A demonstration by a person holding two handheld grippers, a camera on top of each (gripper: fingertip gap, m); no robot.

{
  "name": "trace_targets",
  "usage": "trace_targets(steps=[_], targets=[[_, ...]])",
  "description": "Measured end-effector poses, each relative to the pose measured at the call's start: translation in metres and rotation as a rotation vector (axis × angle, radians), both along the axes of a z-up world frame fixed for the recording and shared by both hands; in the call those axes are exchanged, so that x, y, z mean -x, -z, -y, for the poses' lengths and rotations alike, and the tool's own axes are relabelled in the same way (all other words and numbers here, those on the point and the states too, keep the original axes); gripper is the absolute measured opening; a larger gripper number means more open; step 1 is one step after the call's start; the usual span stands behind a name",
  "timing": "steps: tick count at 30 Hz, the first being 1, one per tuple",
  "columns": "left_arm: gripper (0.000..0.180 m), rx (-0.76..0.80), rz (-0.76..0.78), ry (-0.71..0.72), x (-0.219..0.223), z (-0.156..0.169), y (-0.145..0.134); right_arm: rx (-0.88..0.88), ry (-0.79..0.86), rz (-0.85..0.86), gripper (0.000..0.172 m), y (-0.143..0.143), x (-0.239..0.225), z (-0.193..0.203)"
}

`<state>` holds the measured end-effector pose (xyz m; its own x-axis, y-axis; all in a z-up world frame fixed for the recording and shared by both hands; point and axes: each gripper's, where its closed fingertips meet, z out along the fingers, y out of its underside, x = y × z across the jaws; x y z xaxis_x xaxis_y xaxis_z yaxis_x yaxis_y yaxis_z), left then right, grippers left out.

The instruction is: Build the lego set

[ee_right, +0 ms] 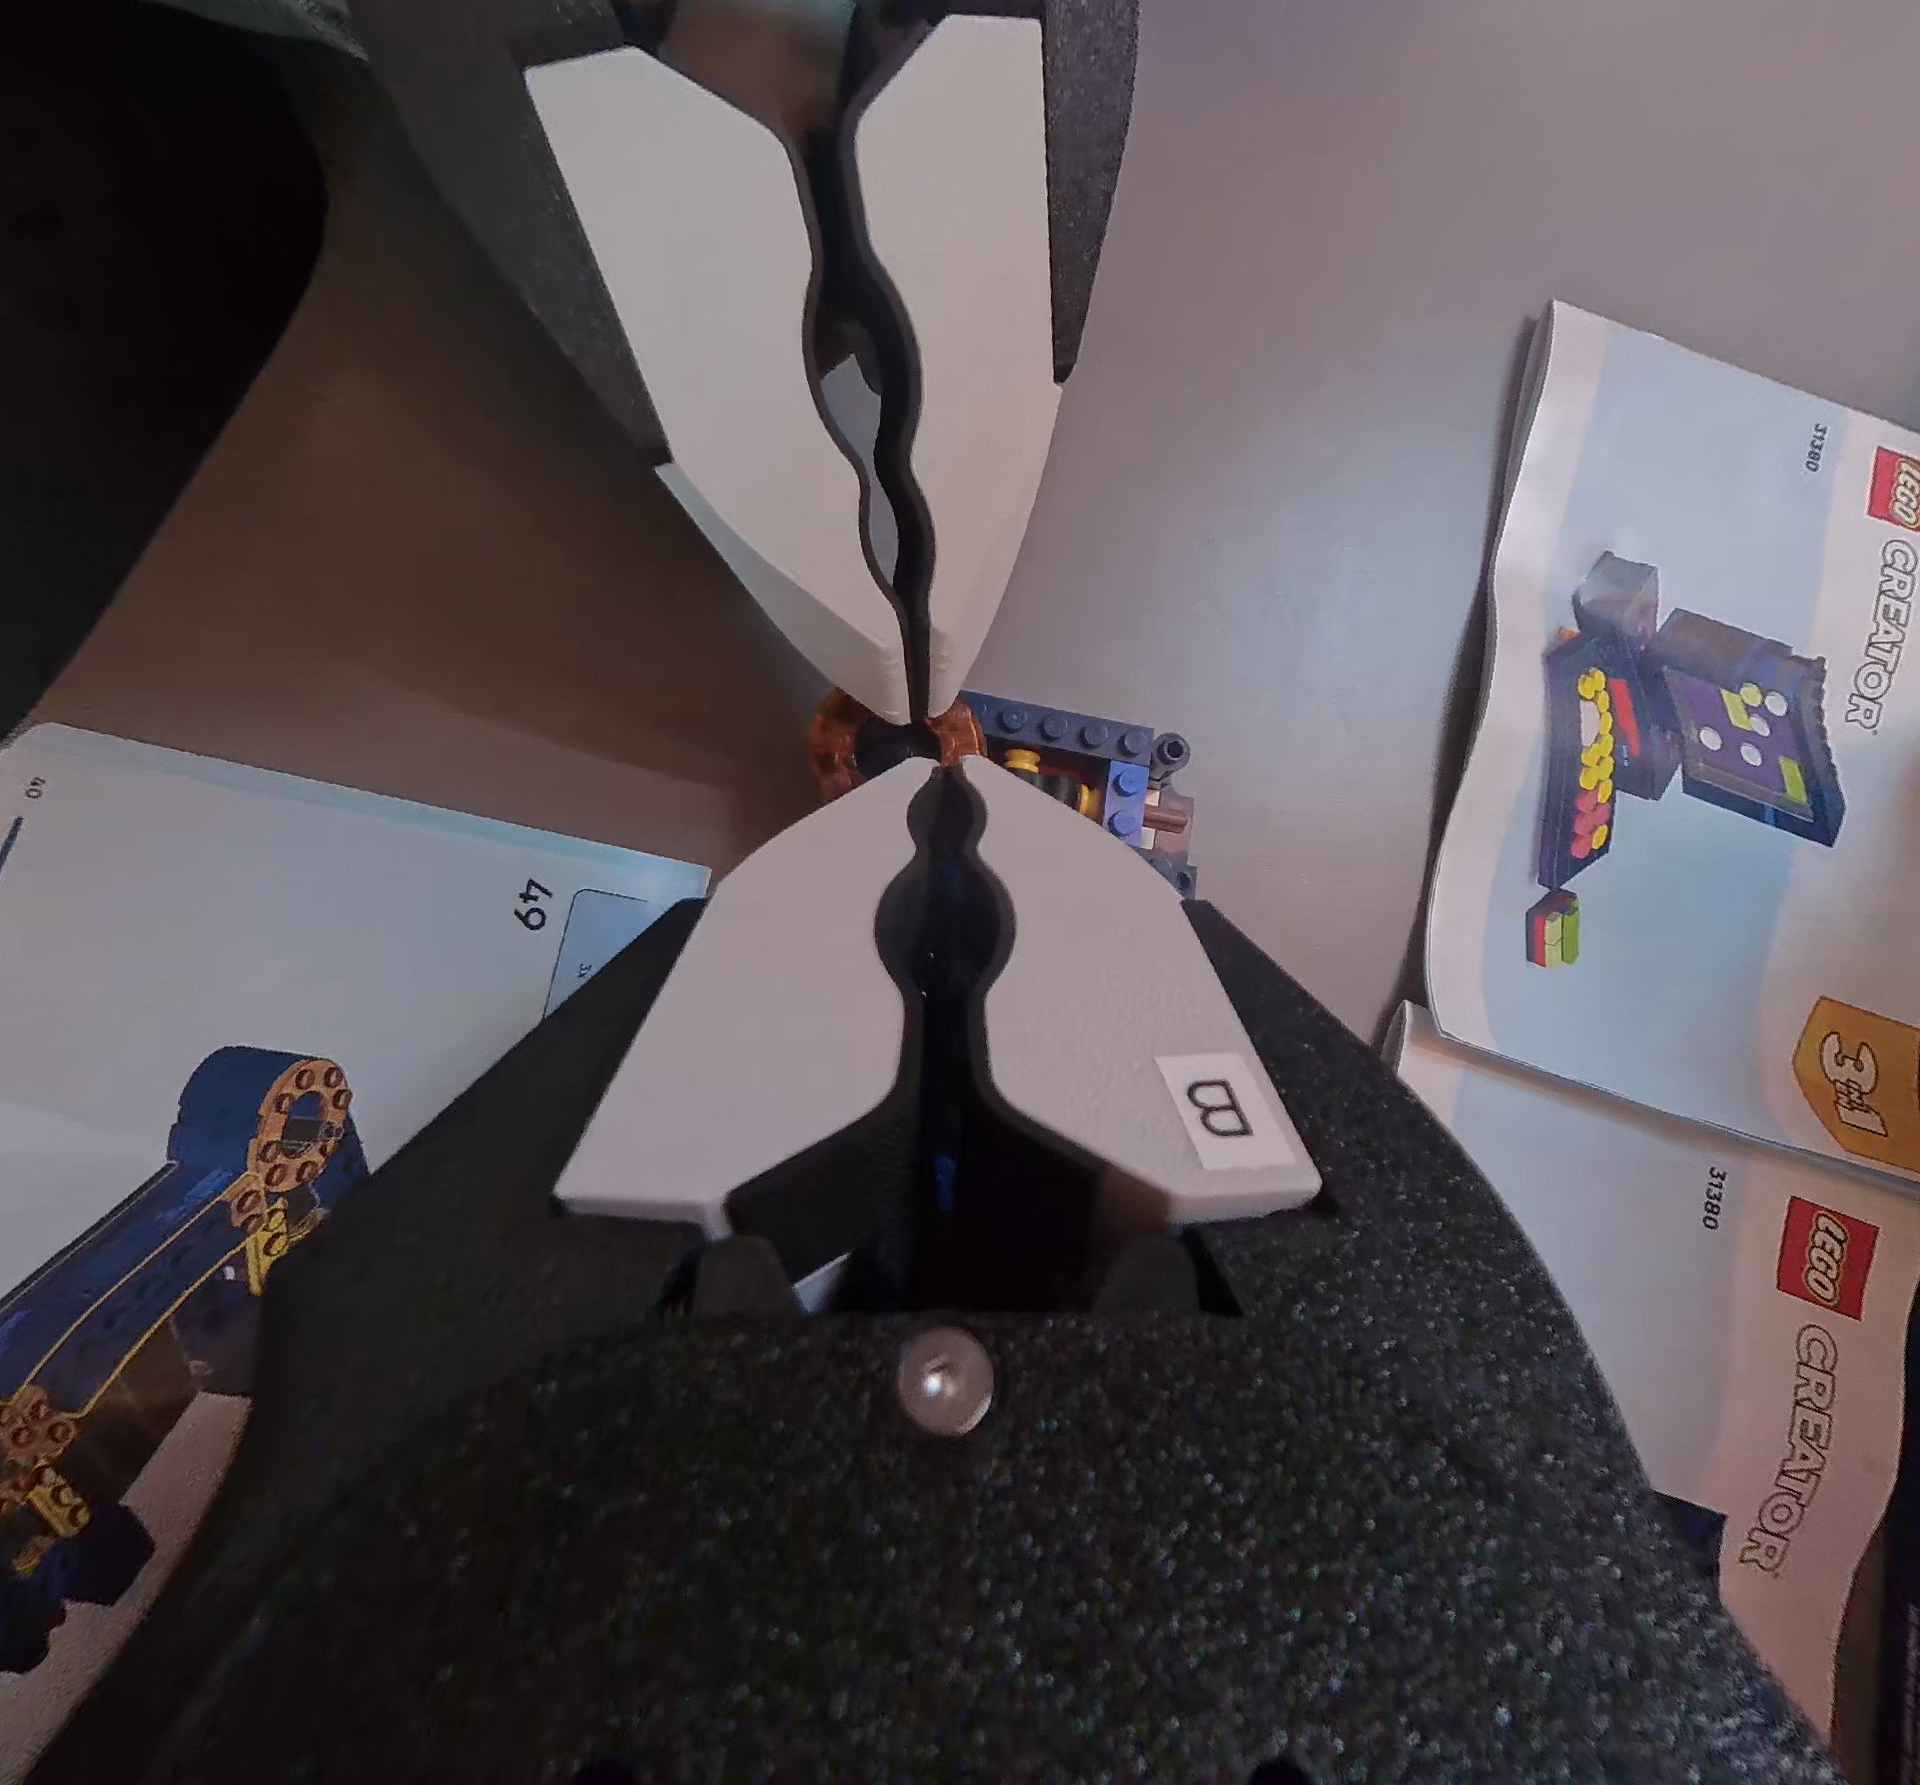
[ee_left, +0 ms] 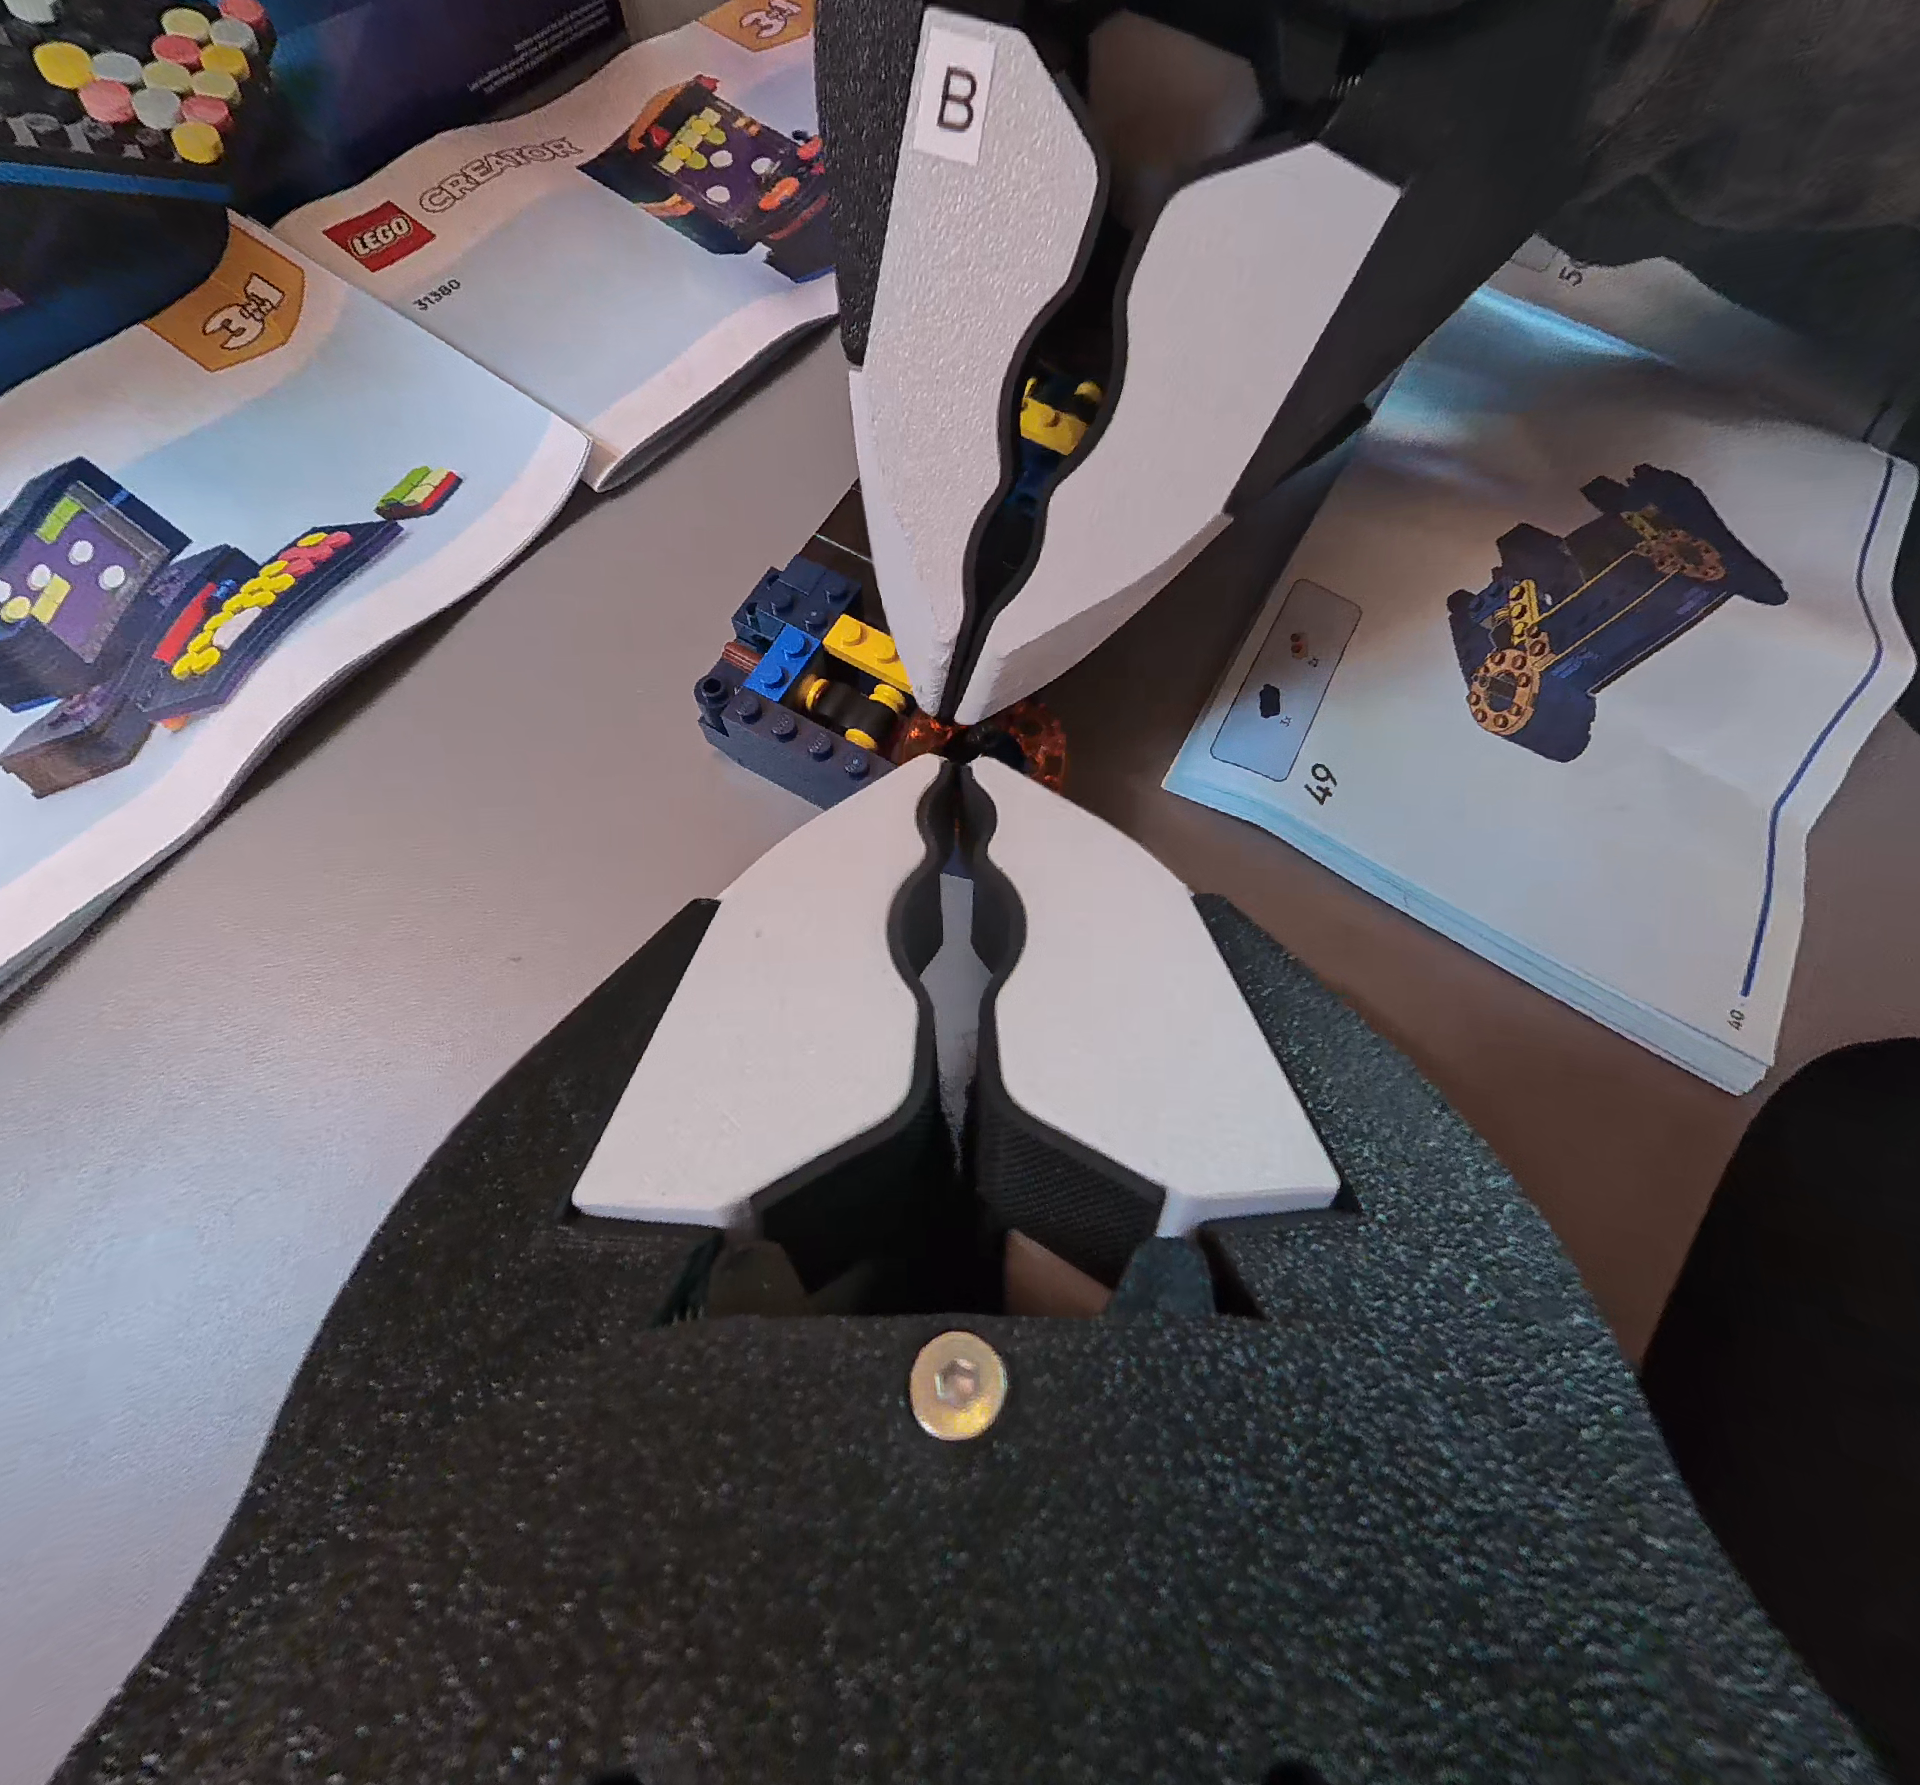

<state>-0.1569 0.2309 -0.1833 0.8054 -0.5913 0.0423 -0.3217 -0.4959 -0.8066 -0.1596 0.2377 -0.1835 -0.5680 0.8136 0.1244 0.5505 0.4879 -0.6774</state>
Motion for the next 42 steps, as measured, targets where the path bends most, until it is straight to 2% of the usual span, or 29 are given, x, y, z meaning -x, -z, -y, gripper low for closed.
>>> trace_targets(steps=[11,15,22,26,30,35,42], targets=[[0.000,-0.010,-0.056,-0.003,0.000,0.000,0.001,-0.040,0.004,-0.094,0.000,-0.002,0.002,-0.001],[0.000,-0.009,-0.069,-0.009,0.000,0.000,0.001,0.059,0.064,-0.225,0.000,-0.028,0.001,-0.002],[0.000,-0.001,-0.031,-0.009,0.000,0.000,0.001,0.027,0.075,-0.192,0.000,-0.005,-0.017,0.006],[0.000,0.003,-0.023,-0.009,-0.001,0.000,0.001,0.021,0.080,-0.217,0.000,-0.010,-0.014,0.005],[0.000,0.000,-0.033,-0.007,-0.001,0.000,0.001,-0.081,0.075,-0.211,0.000,-0.005,-0.015,-0.002],[0.000,0.001,-0.026,-0.003,-0.001,0.000,0.000,-0.028,0.102,-0.264,0.000,-0.018,-0.013,-0.004],[0.000,0.006,-0.001,0.005,0.000,0.000,0.000,-0.058,0.082,-0.254,0.000,-0.012,-0.012,-0.003]])
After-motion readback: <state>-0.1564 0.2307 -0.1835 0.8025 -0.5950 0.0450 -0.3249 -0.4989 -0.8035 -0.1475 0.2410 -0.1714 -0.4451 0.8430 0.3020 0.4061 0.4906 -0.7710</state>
